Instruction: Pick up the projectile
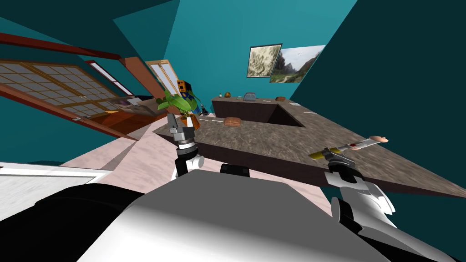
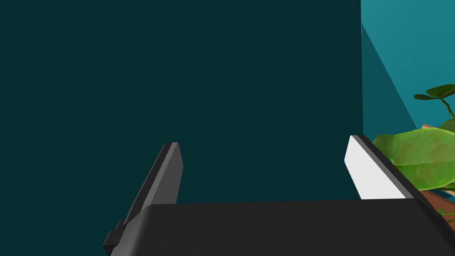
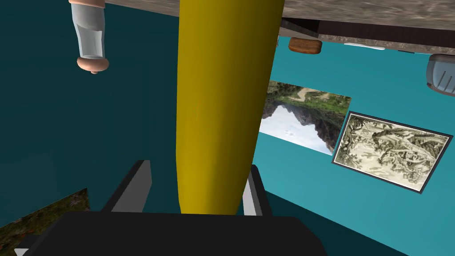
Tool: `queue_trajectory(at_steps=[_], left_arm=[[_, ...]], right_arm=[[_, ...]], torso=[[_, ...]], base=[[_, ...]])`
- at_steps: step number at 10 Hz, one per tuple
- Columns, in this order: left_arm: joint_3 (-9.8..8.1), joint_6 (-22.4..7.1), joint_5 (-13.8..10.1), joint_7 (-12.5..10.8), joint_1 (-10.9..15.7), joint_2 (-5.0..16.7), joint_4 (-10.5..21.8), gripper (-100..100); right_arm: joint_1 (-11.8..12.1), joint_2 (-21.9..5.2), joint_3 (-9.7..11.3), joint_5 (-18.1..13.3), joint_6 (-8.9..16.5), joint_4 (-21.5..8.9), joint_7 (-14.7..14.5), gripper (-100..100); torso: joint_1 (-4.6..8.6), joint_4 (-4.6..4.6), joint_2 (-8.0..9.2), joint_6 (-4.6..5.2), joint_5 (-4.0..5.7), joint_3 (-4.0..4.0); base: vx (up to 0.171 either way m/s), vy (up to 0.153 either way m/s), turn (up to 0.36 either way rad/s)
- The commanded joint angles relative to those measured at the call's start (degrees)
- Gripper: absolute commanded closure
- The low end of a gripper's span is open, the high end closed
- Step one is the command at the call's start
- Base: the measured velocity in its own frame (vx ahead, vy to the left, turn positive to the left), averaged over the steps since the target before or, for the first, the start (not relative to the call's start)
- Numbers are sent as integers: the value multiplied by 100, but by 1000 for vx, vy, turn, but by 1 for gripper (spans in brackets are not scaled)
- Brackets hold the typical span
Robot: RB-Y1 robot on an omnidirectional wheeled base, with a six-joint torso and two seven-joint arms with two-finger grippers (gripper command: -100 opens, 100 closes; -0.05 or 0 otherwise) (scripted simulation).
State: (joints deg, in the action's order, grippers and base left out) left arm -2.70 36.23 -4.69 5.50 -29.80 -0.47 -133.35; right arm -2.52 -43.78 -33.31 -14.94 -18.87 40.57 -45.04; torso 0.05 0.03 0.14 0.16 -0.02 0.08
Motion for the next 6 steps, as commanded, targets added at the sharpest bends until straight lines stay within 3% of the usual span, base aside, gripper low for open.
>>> queue_trajectory(at_steps=[1,4,5,6], left_arm=[[0,0,0,0,0,0,0,0],[0,0,0,0,0,0,0,0],[0,0,0,0,0,0,0,0],[0,0,0,0,0,0,0,0]], right_arm=[[0,0,0,0,0,0,0,100],[5,-3,-3,0,2,-4,-1,100],[4,-3,-4,1,2,-4,-1,0],[74,147,126,-135,289,282,121,100]], torso=[[0,0,0,0,0,0],[-4,1,-1,-7,0,0],[-4,1,-1,-7,0,0],[-5,1,-1,-8,0,0]], base=[[0,0,0],[0,0,0],[0,0,0],[6,8,-22]])
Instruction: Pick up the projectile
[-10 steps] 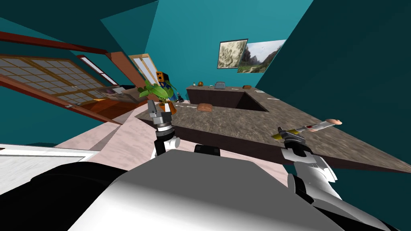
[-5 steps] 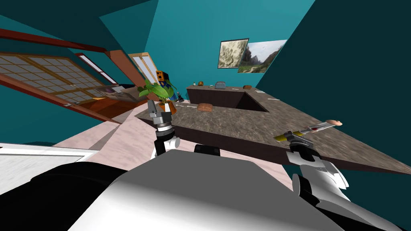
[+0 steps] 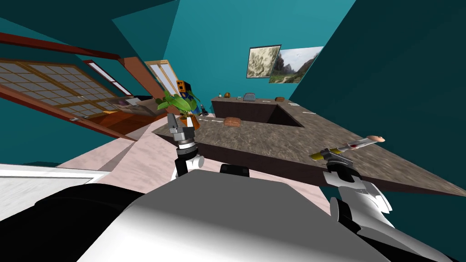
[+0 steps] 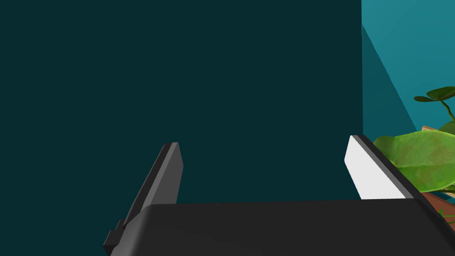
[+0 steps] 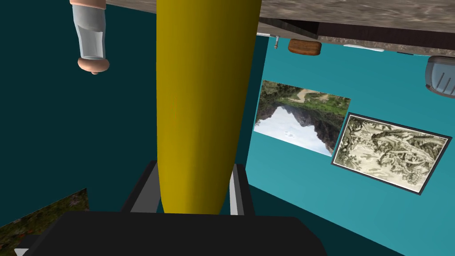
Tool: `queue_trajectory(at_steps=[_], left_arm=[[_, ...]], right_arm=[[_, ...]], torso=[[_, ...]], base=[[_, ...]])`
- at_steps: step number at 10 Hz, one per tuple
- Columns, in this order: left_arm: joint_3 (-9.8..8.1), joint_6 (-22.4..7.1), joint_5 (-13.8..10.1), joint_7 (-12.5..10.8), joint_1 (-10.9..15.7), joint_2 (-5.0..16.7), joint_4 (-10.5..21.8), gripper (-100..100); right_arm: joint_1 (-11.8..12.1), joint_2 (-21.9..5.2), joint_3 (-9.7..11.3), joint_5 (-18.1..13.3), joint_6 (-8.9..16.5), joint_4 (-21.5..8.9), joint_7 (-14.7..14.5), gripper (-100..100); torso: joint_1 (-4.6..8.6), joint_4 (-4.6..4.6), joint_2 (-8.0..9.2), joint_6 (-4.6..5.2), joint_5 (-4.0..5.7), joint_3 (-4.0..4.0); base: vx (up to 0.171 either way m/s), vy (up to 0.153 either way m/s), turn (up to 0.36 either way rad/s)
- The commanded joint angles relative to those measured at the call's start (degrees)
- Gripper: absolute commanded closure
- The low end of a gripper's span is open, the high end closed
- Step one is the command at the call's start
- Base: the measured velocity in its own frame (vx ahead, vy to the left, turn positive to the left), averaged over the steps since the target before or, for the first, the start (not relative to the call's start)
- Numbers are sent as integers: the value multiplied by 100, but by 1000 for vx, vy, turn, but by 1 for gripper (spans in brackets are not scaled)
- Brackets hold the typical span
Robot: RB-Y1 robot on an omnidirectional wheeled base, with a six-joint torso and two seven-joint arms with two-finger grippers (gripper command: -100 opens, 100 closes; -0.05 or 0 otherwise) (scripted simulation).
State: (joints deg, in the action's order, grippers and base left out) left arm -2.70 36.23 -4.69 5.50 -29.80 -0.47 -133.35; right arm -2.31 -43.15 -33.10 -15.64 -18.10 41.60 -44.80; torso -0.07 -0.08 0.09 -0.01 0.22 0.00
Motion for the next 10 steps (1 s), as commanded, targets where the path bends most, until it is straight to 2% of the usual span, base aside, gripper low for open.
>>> queue_trajectory(at_steps=[1,2,4,5,6,7,8,9,10], left_arm=[[0,0,0,0,0,0,0,0],[0,0,0,0,0,0,0,0],[0,0,0,0,0,0,0,0],[0,0,0,0,0,0,0,0],[0,0,0,0,0,0,0,0],[0,0,0,0,0,0,0,0],[0,0,0,0,0,0,0,0],[-1,0,0,0,-1,0,0,0],[0,0,0,0,0,0,0,0]], right_arm=[[53,84,105,-65,232,286,97,100],[24,306,258,-312,445,530,204,100],[24,306,258,-312,475,660,204,100],[-5,528,410,-559,703,858,310,100],[-5,528,410,-559,668,673,310,100],[-5,528,410,-559,718,963,310,100],[-34,751,562,-806,961,1241,417,100],[-34,751,562,-806,961,1401,417,100],[-62,965,715,-1041,1204,1606,523,100]], torso=[[0,0,0,0,0,0],[0,-3,-7,-5,5,-5],[29,-20,-12,-6,44,-16],[32,-19,-11,-8,46,-15],[56,-29,-12,11,61,-21],[72,-42,-8,21,88,-25],[71,-43,-12,18,91,-27],[74,-45,-13,24,91,-29],[74,-43,-12,20,89,-28]], base=[[7,9,-26],[9,-15,-129],[-17,-46,-74],[-19,-52,-165],[-4,-61,-76],[-3,-29,-19],[-7,-39,-212],[-5,-36,-93],[-12,-69,-176]])
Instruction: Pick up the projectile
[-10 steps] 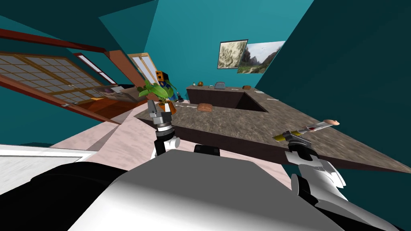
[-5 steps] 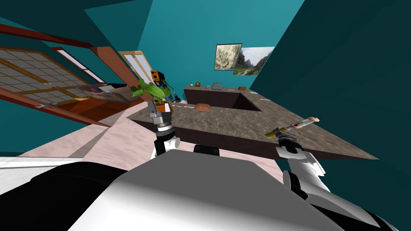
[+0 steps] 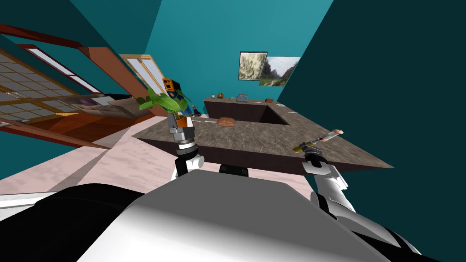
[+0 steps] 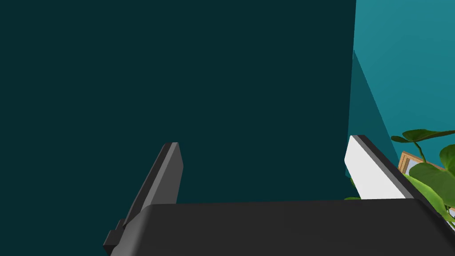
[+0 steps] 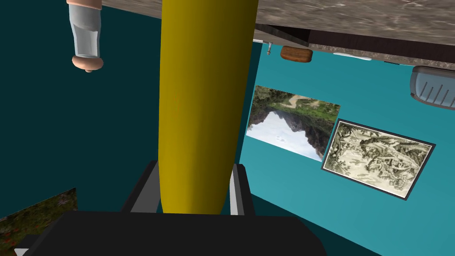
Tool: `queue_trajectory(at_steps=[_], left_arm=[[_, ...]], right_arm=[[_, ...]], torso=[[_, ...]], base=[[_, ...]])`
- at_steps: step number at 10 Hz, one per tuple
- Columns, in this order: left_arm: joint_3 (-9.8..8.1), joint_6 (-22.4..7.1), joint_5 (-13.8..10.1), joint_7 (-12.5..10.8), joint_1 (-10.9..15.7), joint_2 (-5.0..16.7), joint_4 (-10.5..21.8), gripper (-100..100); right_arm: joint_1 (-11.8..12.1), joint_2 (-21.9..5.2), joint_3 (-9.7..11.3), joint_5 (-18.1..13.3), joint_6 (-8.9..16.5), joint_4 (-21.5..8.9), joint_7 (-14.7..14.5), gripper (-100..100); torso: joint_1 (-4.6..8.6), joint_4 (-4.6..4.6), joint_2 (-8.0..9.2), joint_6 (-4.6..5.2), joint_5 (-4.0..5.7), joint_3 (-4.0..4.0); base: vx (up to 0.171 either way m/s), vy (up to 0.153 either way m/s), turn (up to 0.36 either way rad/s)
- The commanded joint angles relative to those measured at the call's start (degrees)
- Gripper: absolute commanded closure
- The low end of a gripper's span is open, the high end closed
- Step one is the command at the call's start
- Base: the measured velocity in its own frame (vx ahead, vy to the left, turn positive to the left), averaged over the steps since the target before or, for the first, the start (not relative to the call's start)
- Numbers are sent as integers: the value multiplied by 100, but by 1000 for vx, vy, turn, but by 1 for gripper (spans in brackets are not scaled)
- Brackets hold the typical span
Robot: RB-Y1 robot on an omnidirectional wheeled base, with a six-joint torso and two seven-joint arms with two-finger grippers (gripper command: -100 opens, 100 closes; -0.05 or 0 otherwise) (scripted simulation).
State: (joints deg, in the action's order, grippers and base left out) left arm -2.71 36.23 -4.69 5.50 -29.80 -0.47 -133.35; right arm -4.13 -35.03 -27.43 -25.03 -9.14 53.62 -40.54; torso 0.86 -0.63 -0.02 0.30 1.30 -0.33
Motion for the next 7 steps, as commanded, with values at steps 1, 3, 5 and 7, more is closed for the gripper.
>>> queue_trajectory(at_steps=[1,3,5,7], left_arm=[[0,0,0,0,0,0,0,0],[0,0,0,0,0,0,0,0],[0,0,0,0,0,0,0,0],[0,0,0,0,0,0,0,0]], right_arm=[[120,160,148,-114,286,286,97,100],[120,160,148,-114,308,569,97,100],[91,383,300,-361,551,850,203,100],[63,605,453,-608,794,1132,310,100]], torso=[[0,0,0,0,0,0],[10,-10,-4,1,16,-7],[10,-11,-8,5,14,-9],[6,-6,-5,-1,11,-6]], base=[[-8,-62,-76],[-4,-18,5],[-1,-43,-135],[-4,-39,-101]])
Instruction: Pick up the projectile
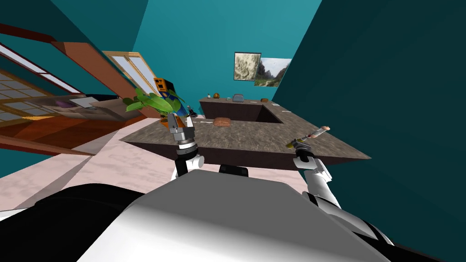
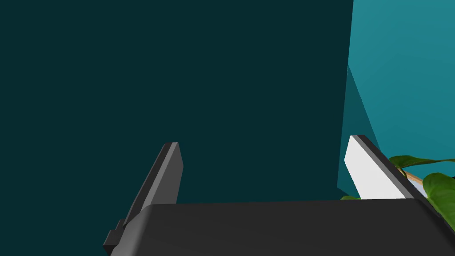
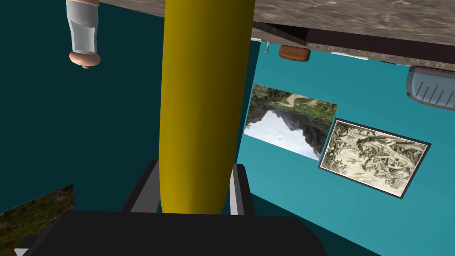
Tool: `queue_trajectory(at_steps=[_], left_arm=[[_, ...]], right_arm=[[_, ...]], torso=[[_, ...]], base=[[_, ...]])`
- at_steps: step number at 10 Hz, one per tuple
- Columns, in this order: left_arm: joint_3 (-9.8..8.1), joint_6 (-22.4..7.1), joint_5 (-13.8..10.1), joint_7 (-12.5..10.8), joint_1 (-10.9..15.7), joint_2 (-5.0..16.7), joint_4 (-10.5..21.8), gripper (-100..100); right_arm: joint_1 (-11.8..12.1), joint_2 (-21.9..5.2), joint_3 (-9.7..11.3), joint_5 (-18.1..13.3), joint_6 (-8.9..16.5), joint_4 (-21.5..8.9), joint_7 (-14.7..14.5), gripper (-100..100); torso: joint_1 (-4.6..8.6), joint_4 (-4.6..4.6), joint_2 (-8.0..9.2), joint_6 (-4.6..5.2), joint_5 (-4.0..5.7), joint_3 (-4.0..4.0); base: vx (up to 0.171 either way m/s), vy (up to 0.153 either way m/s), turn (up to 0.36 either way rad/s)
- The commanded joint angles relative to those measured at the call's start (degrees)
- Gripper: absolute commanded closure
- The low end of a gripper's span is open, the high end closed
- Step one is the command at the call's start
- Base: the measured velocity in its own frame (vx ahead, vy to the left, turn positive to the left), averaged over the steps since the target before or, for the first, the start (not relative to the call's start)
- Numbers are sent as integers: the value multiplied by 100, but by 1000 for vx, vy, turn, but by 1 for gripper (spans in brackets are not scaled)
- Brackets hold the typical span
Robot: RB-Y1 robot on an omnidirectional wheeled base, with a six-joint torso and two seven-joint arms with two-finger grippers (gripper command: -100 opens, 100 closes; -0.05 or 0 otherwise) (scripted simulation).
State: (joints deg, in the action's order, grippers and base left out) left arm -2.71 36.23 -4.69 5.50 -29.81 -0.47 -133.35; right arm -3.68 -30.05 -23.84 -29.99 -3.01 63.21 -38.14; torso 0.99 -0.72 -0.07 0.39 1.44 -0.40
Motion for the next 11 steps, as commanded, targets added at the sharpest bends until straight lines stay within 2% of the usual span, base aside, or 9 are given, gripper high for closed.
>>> queue_trajectory(at_steps=[1,2,3,5,7,8,9,10,11], left_arm=[[0,0,0,0,0,0,0,0],[0,0,0,0,1,0,0,0],[1,0,0,0,1,0,0,0],[0,0,0,0,1,0,0,0],[0,0,0,0,1,0,0,0],[1,0,0,0,1,0,0,0],[0,0,0,0,0,0,0,0],[1,0,0,0,1,0,0,0],[1,0,0,0,1,0,0,0]], right_arm=[[17,107,93,-111,181,286,70,100],[17,107,93,-111,181,351,70,100],[-11,330,245,-358,424,581,176,100],[-40,552,398,-605,637,866,282,100],[-40,552,398,-605,667,1092,282,100],[-69,774,550,-852,910,1288,389,100],[-69,774,550,-852,910,1437,389,100],[-51,747,530,-818,869,1345,370,100],[-51,754,534,-825,890,1371,377,0]], torso=[[0,0,0,0,0,0],[1,4,1,-4,-3,3],[-8,6,2,-9,-6,4],[-3,8,4,-6,-6,6],[-1,9,7,-3,-6,8],[-15,12,8,-7,-10,10],[-8,11,9,2,-10,10],[-13,14,14,-4,-11,14],[-18,13,14,-4,-11,13]], base=[[-3,-53,-109],[-1,-27,13],[2,-55,-200],[-2,-62,-128],[-1,-37,-38],[5,-53,-200],[-11,-39,-71],[-3,-13,0],[0,0,0]])
